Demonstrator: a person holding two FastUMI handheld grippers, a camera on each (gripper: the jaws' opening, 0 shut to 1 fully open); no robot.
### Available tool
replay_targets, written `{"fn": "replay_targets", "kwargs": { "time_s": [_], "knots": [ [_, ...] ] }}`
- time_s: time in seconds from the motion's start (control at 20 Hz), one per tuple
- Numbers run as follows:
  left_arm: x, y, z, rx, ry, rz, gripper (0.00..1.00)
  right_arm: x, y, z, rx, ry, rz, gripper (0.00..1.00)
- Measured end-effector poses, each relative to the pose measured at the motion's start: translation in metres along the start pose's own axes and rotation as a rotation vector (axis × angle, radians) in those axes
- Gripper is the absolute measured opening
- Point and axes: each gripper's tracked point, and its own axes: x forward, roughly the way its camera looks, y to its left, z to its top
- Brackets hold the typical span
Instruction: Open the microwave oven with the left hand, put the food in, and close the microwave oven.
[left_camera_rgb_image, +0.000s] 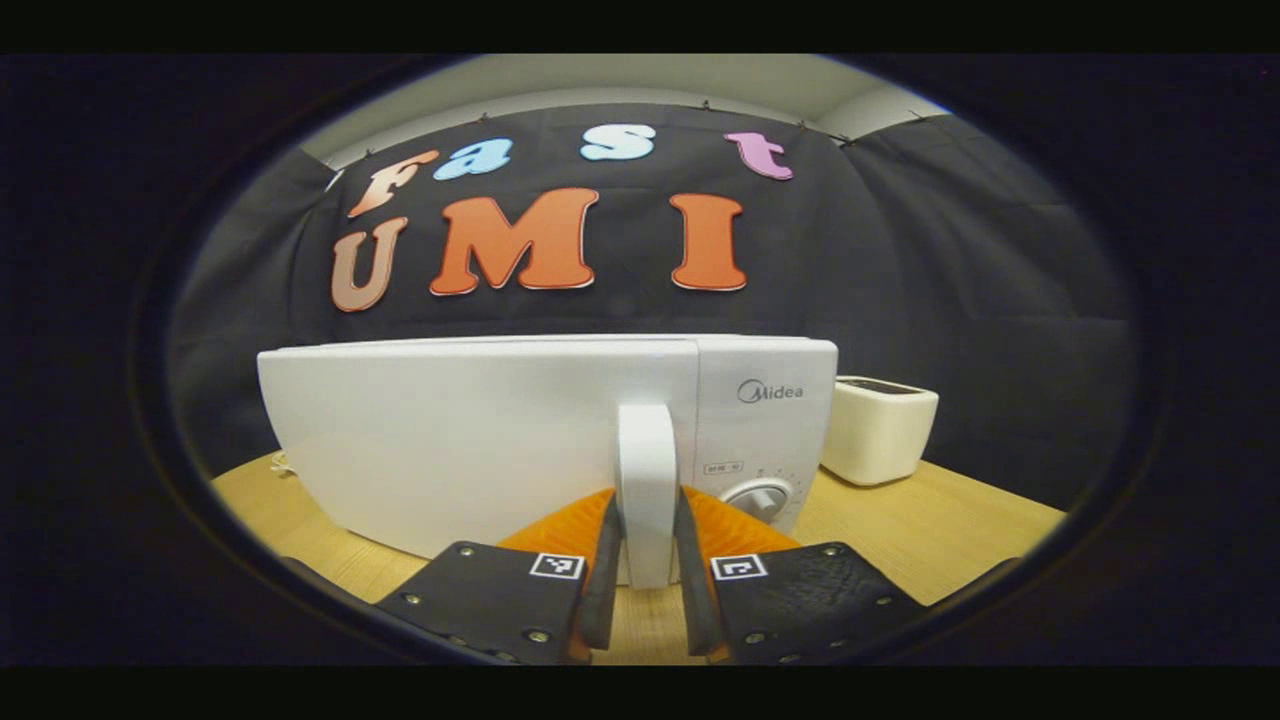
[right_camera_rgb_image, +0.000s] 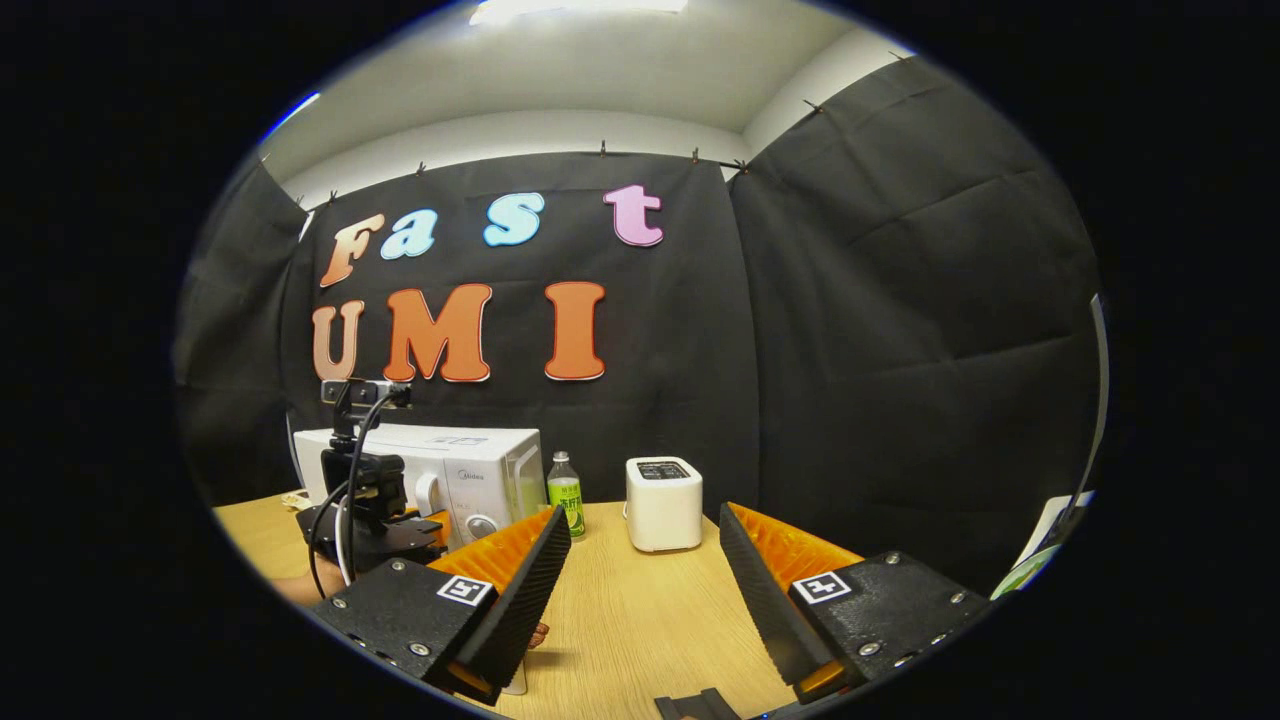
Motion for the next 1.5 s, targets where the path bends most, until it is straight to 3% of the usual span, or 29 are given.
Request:
{"fn": "replay_targets", "kwargs": {
  "time_s": [0.05,0.1,0.15,0.2,0.3,0.4,0.45,0.65,0.7,0.75,0.8,1.05,1.5],
  "knots": [
    [-0.002,-0.001,0.000,0.000,0.005,-0.010,0.25,-0.001,0.000,-0.001,0.013,0.002,0.001,0.93],
    [-0.002,0.000,-0.002,0.001,0.008,-0.013,0.31,-0.001,0.000,-0.002,0.026,0.005,0.002,0.93],
    [-0.004,0.000,-0.002,0.000,0.008,-0.014,0.28,-0.002,0.000,-0.002,0.040,0.008,0.001,0.93],
    [-0.005,0.000,-0.002,0.006,0.007,-0.018,0.13,-0.004,0.000,-0.002,0.049,0.008,0.001,0.93],
    [-0.004,0.001,-0.002,-0.009,0.002,-0.024,0.20,-0.006,-0.002,-0.001,0.057,0.004,-0.007,0.94],
    [-0.005,0.002,-0.002,-0.024,0.000,-0.024,0.07,-0.008,-0.008,-0.002,0.057,0.005,-0.022,0.94],
    [-0.005,0.003,-0.001,-0.026,-0.008,-0.027,0.06,-0.009,-0.010,-0.003,0.057,0.007,-0.027,0.94],
    [-0.010,0.003,-0.003,-0.050,-0.012,-0.023,0.05,-0.009,-0.015,-0.012,0.063,0.026,-0.041,0.93],
    [-0.012,0.003,-0.004,-0.048,-0.019,-0.021,0.11,-0.008,-0.015,-0.015,0.066,0.031,-0.043,0.93],
    [-0.013,0.003,-0.002,-0.042,-0.027,-0.023,0.05,-0.007,-0.016,-0.017,0.069,0.036,-0.043,0.90],
    [-0.014,0.004,-0.003,-0.040,-0.031,-0.026,0.10,-0.005,-0.015,-0.020,0.072,0.042,-0.042,0.93],
    [-0.015,0.004,-0.004,-0.063,-0.033,-0.047,0.06,0.003,-0.015,-0.035,0.088,0.077,-0.039,0.92],
    [-0.023,0.004,-0.002,-0.048,-0.060,-0.055,0.10,0.021,-0.022,-0.059,0.087,0.120,-0.048,0.92]
  ]
}}
